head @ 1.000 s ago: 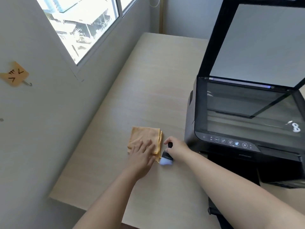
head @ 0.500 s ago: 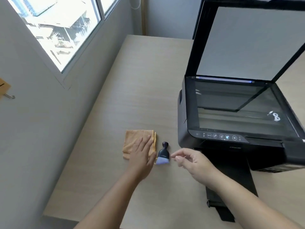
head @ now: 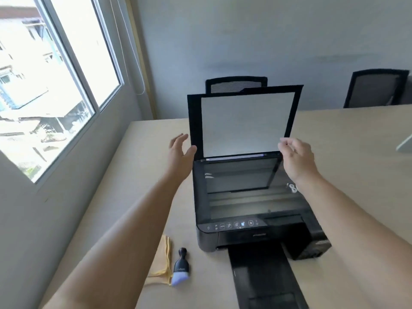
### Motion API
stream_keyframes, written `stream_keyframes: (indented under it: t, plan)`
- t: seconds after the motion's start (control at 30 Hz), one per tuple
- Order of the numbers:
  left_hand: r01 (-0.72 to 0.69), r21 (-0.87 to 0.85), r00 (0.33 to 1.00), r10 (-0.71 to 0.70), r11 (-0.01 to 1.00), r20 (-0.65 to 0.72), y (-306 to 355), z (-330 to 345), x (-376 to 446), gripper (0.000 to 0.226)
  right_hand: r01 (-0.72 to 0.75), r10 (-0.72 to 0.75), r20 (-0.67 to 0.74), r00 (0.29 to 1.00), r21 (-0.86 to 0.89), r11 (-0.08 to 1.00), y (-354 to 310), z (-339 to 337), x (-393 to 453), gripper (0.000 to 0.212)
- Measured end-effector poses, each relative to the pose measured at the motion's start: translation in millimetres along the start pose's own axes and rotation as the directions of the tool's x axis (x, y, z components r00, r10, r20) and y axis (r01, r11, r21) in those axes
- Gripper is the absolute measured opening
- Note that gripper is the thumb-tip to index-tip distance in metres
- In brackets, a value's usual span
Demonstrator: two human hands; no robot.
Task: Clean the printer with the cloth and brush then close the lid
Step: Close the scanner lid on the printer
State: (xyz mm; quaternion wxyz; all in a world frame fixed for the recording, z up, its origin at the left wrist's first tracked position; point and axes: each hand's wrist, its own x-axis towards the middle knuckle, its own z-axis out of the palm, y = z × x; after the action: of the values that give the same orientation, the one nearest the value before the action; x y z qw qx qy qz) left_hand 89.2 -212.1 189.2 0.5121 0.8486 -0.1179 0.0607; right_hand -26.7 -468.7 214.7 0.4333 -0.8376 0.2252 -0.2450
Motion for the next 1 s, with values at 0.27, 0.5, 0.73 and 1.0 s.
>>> stream_keyframes:
  t: [0.27, 0.5, 0.73, 1.0]
  plan:
    - [0.204, -0.164, 0.97, -0.222, 0.965, -0.099, 67.0, 10.6, 72.4, 0.062, 0.008, -0.018, -0.042, 0.999, -0.229, 0.973, -18.8, -47.3, 115.5, 0.049]
    - [0.288, -0.185, 0.949, -0.306, 0.939, -0.075, 81.2, 14.8, 90.1, 0.075, -0.05, 0.056, 0.034, 0.998, -0.148, 0.988, -35.6, -59.0, 150.3, 0.047]
    - [0.259, -0.303, 0.965, -0.259, 0.917, 0.041, 87.9, 16.8, 88.1, 0.073, -0.092, 0.101, 0.108, 0.989, -0.09, 0.992, -32.6, -54.3, 158.5, 0.061]
    - [0.28, -0.239, 0.958, -0.287, 0.93, 0.004, 97.8, 11.9, 103.0, 0.079, -0.137, 0.141, 0.156, 0.978, -0.034, 0.99, -12.9, -55.5, 170.8, 0.06]
